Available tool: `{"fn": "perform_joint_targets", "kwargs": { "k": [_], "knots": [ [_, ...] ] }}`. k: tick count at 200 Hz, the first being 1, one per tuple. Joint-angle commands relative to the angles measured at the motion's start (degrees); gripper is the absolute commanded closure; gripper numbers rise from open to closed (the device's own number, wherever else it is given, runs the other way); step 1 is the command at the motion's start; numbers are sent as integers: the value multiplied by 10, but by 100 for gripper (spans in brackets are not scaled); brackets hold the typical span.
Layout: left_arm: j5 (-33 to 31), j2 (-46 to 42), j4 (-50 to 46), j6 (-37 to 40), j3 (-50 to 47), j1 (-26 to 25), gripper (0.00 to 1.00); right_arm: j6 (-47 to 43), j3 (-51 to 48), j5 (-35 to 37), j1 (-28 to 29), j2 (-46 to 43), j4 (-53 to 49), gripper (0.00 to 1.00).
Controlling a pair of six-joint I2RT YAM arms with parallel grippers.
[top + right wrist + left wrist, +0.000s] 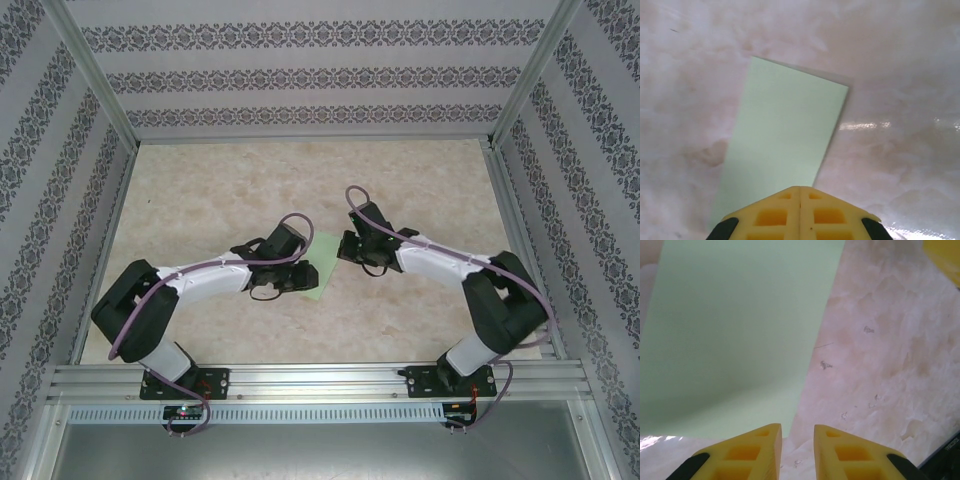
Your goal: Fold a paper plane with a square sheet of paper (pick it up from the middle)
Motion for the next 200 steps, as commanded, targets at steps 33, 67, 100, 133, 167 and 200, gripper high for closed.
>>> {"fn": "perform_joint_targets", "kwargs": {
  "k": [33,67,100,133,167,200],
  "knots": [
    [-27,40,40,-29,39,-34,85,19,-92,-86,-15,-27,140,100],
    [-41,56,76,-61,35,-38,95,27,-108,-133,-18,-7,189,100],
    [-50,63,89,-78,35,-39,100,15,-89,-162,-19,24,189,100],
    [-51,73,89,-85,35,-40,100,0,-73,-183,-20,61,187,100],
    [-55,82,90,-87,32,-39,100,-10,-59,-204,-20,89,192,100],
    [-58,91,89,-83,37,-39,100,-14,-44,-211,-19,107,187,100]
  ]
}}
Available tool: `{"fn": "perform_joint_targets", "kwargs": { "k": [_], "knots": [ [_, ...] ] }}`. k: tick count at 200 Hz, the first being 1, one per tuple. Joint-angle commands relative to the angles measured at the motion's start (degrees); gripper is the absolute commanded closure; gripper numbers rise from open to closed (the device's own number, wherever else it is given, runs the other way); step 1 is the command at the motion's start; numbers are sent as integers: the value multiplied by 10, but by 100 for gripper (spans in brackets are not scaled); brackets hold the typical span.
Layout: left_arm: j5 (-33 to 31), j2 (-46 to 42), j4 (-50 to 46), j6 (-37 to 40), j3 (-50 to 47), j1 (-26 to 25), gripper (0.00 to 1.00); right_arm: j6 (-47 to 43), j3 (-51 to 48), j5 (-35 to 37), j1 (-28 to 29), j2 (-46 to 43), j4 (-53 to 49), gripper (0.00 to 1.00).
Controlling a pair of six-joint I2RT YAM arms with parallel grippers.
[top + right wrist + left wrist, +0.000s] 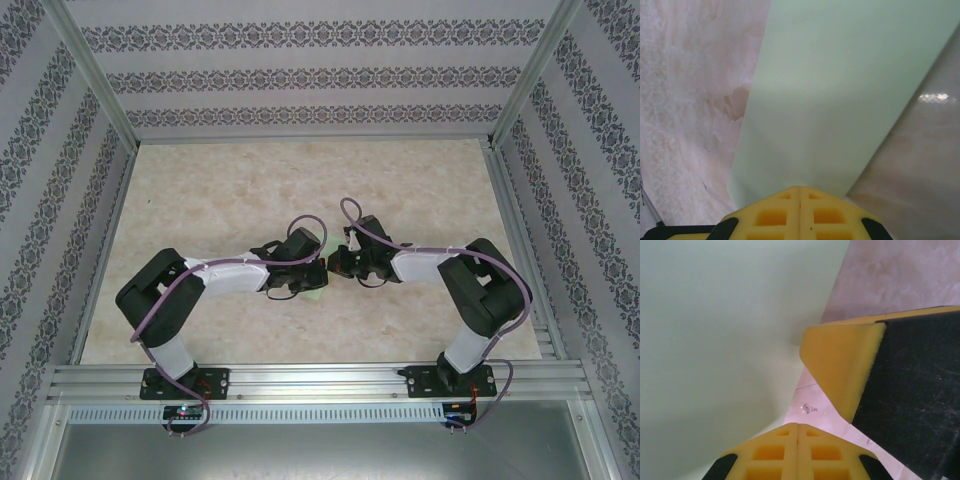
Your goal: Fold a paper plane with a square sheet of paper (pick it up from the middle)
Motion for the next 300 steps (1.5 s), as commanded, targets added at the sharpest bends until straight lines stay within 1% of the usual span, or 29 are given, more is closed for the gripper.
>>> {"fn": "perform_joint_targets", "kwargs": {
  "k": [1,54,111,158,199,257,284,300],
  "knots": [
    [-13,14,17,-7,11,-9,100,-16,22,-18,-4,15,11,100],
    [-12,28,7,-7,9,-9,100,-22,28,-16,-5,37,-3,100],
    [-18,36,-42,-8,12,-9,100,-34,36,4,-14,57,-25,100],
    [-20,43,-81,-10,14,-9,100,-49,60,24,-40,73,-51,100],
    [-17,46,-88,-9,8,-10,100,-65,87,35,-71,98,-72,100],
    [-11,56,-96,-6,5,-10,100,-74,115,30,-107,127,-76,100],
    [-11,61,-103,-1,6,-9,100,-76,125,24,-113,135,-79,100],
    [-16,53,-107,6,10,-10,100,-72,121,10,-111,139,-74,100]
  ]
}}
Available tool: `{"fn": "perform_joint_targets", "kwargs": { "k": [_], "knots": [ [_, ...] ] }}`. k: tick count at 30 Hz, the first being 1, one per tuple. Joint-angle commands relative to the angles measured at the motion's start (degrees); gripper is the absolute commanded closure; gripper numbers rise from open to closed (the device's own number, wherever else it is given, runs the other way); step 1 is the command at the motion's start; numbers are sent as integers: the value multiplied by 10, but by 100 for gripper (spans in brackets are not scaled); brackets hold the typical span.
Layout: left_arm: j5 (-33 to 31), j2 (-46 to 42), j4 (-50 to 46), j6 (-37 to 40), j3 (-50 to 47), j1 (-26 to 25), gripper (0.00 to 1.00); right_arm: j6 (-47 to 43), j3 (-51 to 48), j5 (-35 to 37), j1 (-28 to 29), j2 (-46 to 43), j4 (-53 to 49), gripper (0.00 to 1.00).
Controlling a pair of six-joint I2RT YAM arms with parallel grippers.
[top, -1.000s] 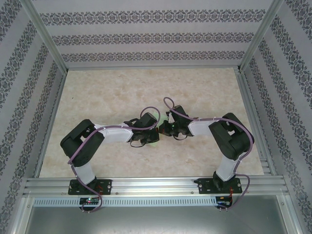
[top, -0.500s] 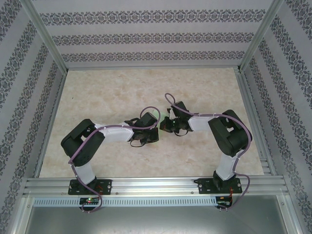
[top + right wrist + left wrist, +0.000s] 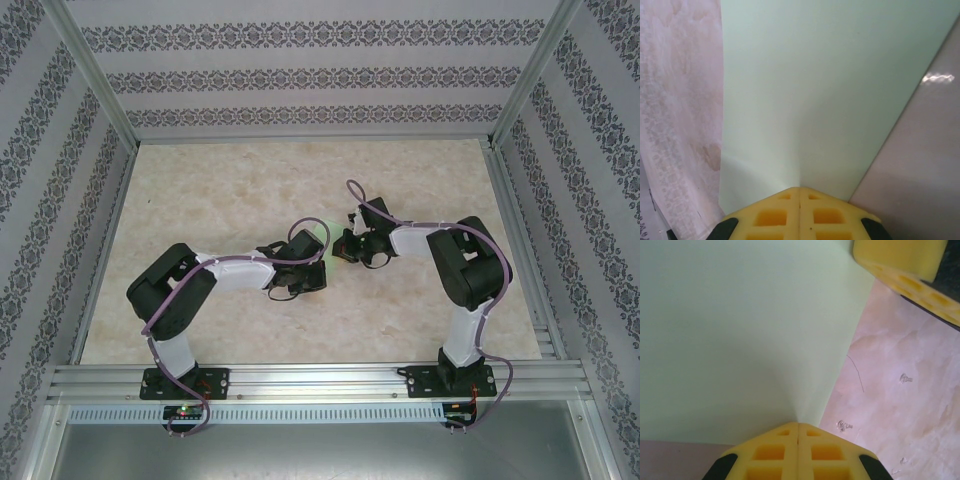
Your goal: Fold a paper plane with a square sheet of paper (pick it up from the middle)
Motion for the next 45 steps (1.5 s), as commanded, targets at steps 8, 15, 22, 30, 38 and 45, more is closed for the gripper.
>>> {"fn": "perform_joint_targets", "kwargs": {
  "k": [8,15,22,30,38,45],
  "knots": [
    [-3,-69,-33,43,-4,-10,100,15,-52,59,13,9,39,100],
    [20,-60,8,45,-19,-10,100,46,-90,58,61,-18,60,100],
    [10,-33,12,59,-10,-8,100,51,-101,49,78,-30,59,100],
    [-17,-21,5,79,-3,-5,100,45,-82,55,74,-38,47,100],
    [-29,-2,-8,83,0,-1,100,32,-66,60,62,-90,46,100],
    [-27,-13,-4,84,0,-1,100,22,-63,49,64,-91,38,96]
  ]
}}
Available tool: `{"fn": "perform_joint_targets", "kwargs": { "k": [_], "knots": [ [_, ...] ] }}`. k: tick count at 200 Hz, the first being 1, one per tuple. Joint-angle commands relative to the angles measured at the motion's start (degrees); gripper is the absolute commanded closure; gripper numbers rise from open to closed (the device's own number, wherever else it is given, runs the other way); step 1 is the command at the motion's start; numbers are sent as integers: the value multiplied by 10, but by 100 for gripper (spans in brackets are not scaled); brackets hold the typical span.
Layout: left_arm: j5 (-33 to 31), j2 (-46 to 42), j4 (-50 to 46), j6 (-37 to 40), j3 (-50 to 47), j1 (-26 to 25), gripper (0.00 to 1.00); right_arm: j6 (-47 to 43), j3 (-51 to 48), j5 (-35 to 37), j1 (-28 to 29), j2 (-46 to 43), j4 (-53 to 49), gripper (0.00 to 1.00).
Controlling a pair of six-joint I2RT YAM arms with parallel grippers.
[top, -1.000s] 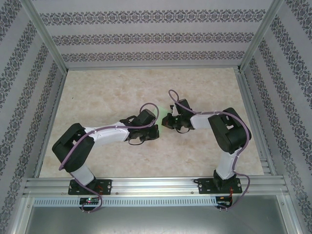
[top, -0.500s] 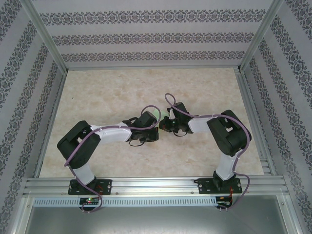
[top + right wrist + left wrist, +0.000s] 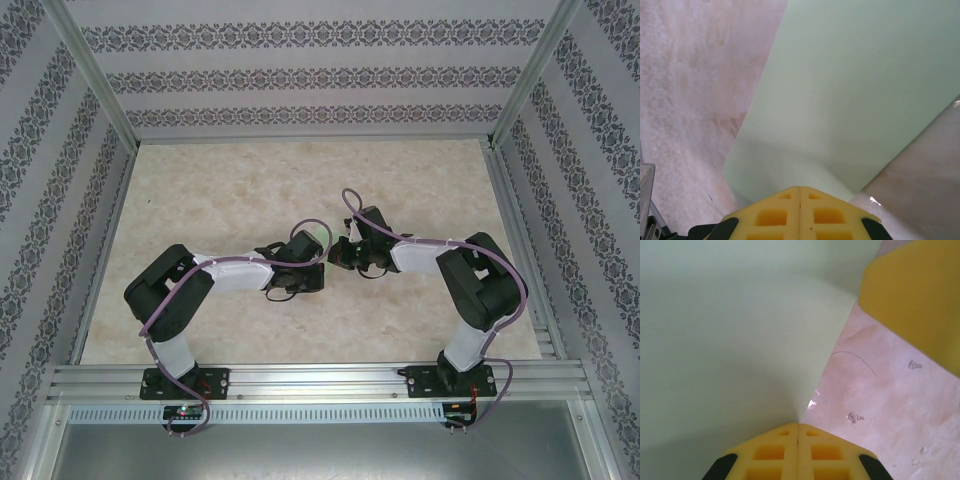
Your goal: Fold a paper plane with a square sheet of paper (pick it up from the middle)
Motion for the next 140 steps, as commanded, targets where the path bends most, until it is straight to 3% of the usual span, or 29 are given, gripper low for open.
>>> {"fn": "perform_joint_targets", "kwargs": {
  "k": [1,52,140],
  "knots": [
    [-12,-7,1,11,6,-2,100,-12,10,-10,3,2,-10,96],
    [-34,-37,-1,22,2,1,100,-6,24,-29,10,35,2,100],
    [-23,11,-22,4,3,5,100,-19,42,-29,13,65,-19,100]
  ]
}}
